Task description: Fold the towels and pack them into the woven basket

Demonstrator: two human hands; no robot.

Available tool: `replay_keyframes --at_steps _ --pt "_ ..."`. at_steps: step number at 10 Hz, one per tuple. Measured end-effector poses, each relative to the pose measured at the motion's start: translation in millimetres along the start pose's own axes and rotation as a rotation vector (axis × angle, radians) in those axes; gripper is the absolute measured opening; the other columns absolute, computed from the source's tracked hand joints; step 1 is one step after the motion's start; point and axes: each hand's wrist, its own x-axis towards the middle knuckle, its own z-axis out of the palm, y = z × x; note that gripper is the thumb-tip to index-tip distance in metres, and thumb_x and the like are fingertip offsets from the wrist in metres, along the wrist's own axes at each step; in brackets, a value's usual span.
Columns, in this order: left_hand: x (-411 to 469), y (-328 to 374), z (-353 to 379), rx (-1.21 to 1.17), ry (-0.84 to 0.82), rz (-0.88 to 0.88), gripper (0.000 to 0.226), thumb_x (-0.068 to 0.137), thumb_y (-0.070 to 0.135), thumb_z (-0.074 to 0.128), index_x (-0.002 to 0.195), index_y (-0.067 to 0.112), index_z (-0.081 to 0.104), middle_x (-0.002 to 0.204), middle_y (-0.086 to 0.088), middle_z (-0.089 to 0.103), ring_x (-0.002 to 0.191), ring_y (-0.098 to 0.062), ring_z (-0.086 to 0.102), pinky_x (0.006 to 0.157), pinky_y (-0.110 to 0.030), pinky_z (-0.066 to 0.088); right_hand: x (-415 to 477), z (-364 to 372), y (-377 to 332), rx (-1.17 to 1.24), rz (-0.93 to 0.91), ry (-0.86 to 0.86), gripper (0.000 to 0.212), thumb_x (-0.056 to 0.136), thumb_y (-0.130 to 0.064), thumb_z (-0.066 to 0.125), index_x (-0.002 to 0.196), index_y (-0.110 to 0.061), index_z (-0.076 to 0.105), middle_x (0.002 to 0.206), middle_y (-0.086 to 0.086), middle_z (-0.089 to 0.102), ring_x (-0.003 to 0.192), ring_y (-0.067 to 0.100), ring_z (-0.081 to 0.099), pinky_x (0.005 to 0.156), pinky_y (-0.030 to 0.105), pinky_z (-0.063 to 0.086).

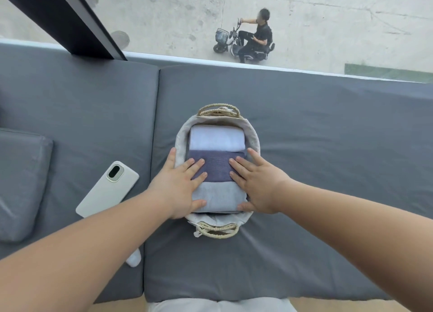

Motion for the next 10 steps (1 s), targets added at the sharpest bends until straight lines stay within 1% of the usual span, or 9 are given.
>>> replay_keyframes --at_steps 1,2,3,5,6,7,8,9,10 --pt "8.4 5.9 -9.9 0.028 -0.050 -0.019 0.083 0.091 0.077 0.008 0.159 0.030 -0.003 0.166 -0.003 -0.016 0.154 -0.023 -0.009 0.110 -0.067 -0.021 6.1 -3.7 -3.9 -0.013 0.030 -0.088 0.102 0.088 -0.083 0.014 0.160 -0.012 -0.003 0.167 0.016 -0.012 0.155 0.030 -0.011 0.119 0.058 -0.015" --pt "13.7 9.8 -14.4 0.054 -0.096 -0.040 0.086 0.090 0.078 0.009 0.159 0.029 -0.004 0.166 -0.004 -0.016 0.154 -0.025 -0.008 0.109 -0.067 -0.021 10.1 -7.0 -3.4 -0.013 0.034 -0.125 0.107 0.085 -0.087 0.014 0.160 -0.012 -0.004 0.167 0.016 -0.012 0.155 0.029 -0.012 0.119 0.058 -0.015" --pt "19.5 12.3 -15.0 0.060 -0.136 -0.059 0.084 0.091 0.076 0.010 0.158 0.029 -0.006 0.165 -0.004 -0.018 0.154 -0.025 -0.009 0.110 -0.067 -0.021 16.2 -9.0 -4.1 0.012 0.050 -0.162 0.106 0.085 -0.087 0.017 0.160 -0.014 -0.004 0.167 0.014 -0.014 0.155 0.028 -0.013 0.119 0.058 -0.016" --pt "17.8 15.8 -10.1 0.083 -0.120 -0.080 0.078 0.095 0.071 0.012 0.158 0.030 -0.008 0.164 -0.003 -0.023 0.153 -0.024 -0.013 0.109 -0.069 -0.020 17.0 -7.6 -8.2 0.040 0.086 -0.181 0.104 0.086 -0.086 0.017 0.161 -0.016 -0.004 0.167 0.011 -0.016 0.154 0.026 -0.015 0.119 0.058 -0.016" --pt "8.8 22.5 -7.2 0.082 -0.078 -0.109 0.077 0.097 0.068 0.017 0.158 0.028 -0.006 0.164 -0.004 -0.022 0.153 -0.025 -0.012 0.110 -0.069 -0.017 10.0 -13.4 -14.8 0.064 0.127 -0.177 0.101 0.088 -0.084 0.016 0.161 -0.016 -0.003 0.167 0.010 -0.015 0.155 0.026 -0.014 0.119 0.058 -0.017" --pt "-3.9 33.4 -4.9 -0.037 0.059 -0.127 0.071 0.101 0.059 0.023 0.159 0.022 0.008 0.167 -0.006 -0.011 0.154 -0.025 -0.005 0.115 -0.067 -0.010 3.6 -19.3 -27.2 0.164 0.185 -0.151 0.100 0.090 -0.082 0.017 0.161 -0.013 0.000 0.168 0.010 -0.013 0.155 0.026 -0.011 0.122 0.054 -0.009" --pt "-26.7 43.6 4.3 -0.267 0.179 -0.149 0.061 0.104 0.048 0.027 0.158 0.019 0.021 0.168 -0.003 -0.003 0.154 -0.021 -0.002 0.120 -0.061 -0.001 -6.2 -22.8 -41.7 0.318 0.266 -0.108 0.098 0.093 -0.077 0.021 0.161 -0.008 0.002 0.168 0.013 -0.010 0.156 0.026 -0.007 0.125 0.050 -0.003" --pt "-54.8 53.2 19.5 -0.369 0.250 -0.190 0.060 0.104 0.044 0.026 0.158 0.020 0.016 0.168 -0.001 -0.003 0.154 -0.019 -0.004 0.121 -0.058 0.000 -23.4 -28.7 -57.2 0.394 0.326 -0.031 0.095 0.095 -0.073 0.022 0.160 -0.007 0.003 0.168 0.013 -0.005 0.156 0.026 -0.003 0.125 0.048 -0.001" --pt "-76.4 61.7 29.5 -0.393 0.282 -0.231 0.060 0.104 0.046 0.026 0.158 0.022 0.015 0.168 -0.002 0.000 0.154 -0.021 -0.004 0.121 -0.058 -0.001 -41.5 -33.7 -72.1 0.470 0.365 0.024 0.090 0.097 -0.070 0.023 0.161 -0.010 0.005 0.169 0.011 -0.002 0.156 0.027 0.000 0.125 0.050 0.003"
